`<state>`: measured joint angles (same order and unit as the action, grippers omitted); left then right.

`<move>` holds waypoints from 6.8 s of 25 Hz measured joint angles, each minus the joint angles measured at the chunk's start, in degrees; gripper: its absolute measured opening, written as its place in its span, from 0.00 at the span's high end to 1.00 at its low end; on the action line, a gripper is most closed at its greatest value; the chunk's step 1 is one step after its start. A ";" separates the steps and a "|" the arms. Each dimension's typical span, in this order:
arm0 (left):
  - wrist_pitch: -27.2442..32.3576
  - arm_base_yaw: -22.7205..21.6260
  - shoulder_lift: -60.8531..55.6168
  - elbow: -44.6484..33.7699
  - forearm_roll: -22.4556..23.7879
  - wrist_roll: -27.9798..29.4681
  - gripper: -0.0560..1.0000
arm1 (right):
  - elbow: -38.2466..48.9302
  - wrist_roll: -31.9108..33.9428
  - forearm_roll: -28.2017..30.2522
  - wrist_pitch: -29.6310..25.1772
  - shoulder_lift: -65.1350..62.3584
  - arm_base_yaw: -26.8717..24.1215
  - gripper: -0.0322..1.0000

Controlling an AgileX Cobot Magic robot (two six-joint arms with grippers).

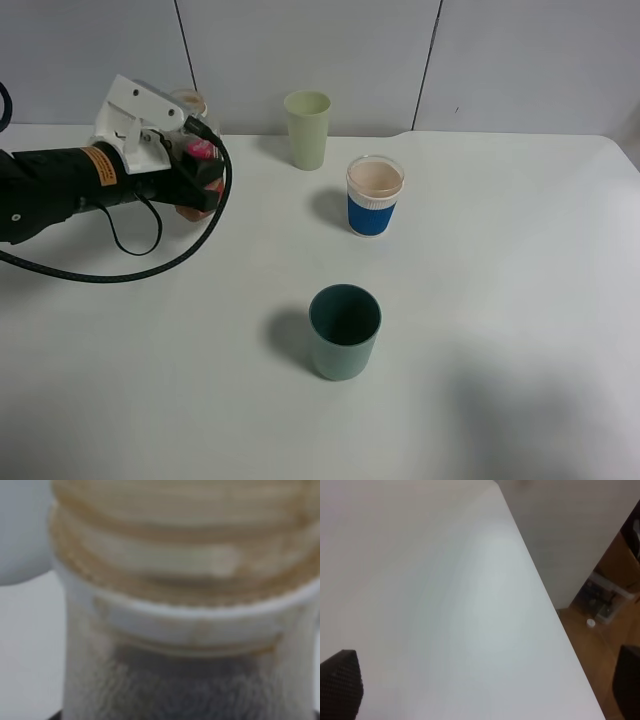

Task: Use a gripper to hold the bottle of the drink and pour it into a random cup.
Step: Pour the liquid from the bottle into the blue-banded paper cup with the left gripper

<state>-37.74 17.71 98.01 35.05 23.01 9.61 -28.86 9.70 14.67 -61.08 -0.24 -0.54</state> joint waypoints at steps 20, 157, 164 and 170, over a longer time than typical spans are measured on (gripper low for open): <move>13.26 10.88 -0.44 5.25 -10.48 -9.61 0.61 | 0.00 0.00 0.00 0.00 0.00 0.00 0.00; 23.84 14.66 23.62 40.99 -27.54 -69.63 0.62 | 0.00 0.00 0.00 0.00 0.00 0.00 0.00; 24.23 14.55 24.91 40.99 -27.17 -73.01 0.62 | 0.00 0.00 0.00 0.00 0.00 0.00 0.00; 24.23 14.14 24.91 40.99 -26.04 -75.10 0.62 | 0.00 0.00 0.00 0.00 0.00 0.00 0.00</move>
<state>-13.52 31.85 122.93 76.03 -3.03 -65.49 -28.86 9.70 14.67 -61.08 -0.24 -0.54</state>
